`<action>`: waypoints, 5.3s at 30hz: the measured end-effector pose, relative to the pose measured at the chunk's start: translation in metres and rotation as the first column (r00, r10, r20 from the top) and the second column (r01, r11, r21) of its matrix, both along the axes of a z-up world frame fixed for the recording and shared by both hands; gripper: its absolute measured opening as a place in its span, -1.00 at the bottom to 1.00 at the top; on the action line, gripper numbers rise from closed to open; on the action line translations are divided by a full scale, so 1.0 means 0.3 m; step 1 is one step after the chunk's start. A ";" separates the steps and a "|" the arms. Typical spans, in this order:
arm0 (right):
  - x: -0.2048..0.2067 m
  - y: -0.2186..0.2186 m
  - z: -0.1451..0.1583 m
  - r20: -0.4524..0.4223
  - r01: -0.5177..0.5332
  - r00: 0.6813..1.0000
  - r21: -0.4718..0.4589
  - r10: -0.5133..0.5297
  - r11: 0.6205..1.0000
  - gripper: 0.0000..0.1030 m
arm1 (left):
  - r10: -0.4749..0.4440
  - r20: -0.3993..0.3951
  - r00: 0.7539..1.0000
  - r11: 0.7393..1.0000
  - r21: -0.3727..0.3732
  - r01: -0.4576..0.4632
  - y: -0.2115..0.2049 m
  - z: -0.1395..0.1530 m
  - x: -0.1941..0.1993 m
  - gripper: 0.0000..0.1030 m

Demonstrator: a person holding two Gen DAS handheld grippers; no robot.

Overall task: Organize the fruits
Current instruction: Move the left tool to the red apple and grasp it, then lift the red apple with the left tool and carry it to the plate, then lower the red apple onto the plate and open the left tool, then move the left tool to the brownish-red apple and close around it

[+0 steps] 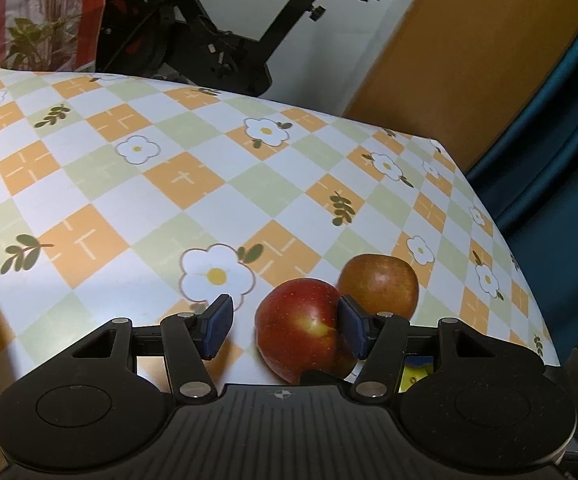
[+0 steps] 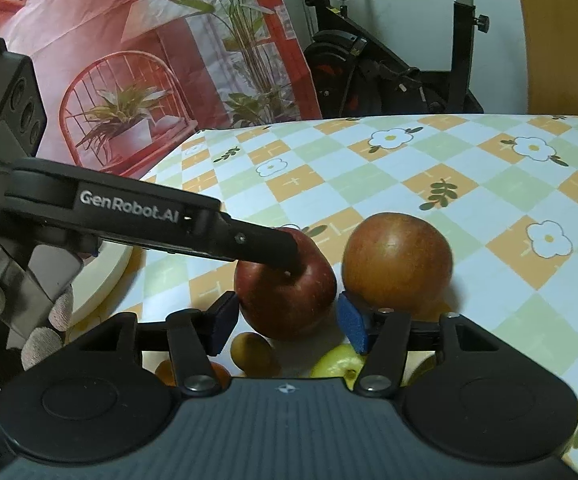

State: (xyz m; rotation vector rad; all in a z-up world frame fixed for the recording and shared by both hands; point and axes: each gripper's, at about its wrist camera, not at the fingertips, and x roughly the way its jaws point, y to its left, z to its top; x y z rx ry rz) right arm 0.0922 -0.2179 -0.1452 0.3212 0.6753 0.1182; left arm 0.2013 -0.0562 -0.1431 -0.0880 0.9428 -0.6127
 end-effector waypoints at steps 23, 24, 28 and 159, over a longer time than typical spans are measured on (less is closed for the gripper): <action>0.133 0.072 -0.002 -0.067 -0.086 0.994 -0.063 0.081 0.994 0.21 | 0.008 -0.030 1.000 0.996 -0.088 -0.010 0.080 -0.005 0.011 0.23; 0.132 0.075 0.000 -0.067 -0.086 0.994 -0.063 0.081 0.994 0.21 | -0.001 -0.028 1.000 0.997 -0.083 -0.001 0.072 -0.008 0.008 0.23; 0.133 0.074 -0.001 -0.066 -0.086 0.994 -0.064 0.082 0.994 0.21 | -0.024 -0.033 0.999 0.997 -0.075 0.021 0.041 -0.026 0.002 0.23; 0.014 -0.258 -0.013 0.016 0.068 0.997 0.113 -0.070 0.991 0.28 | 0.004 0.011 1.000 0.999 0.032 -0.005 -0.199 0.034 0.064 0.20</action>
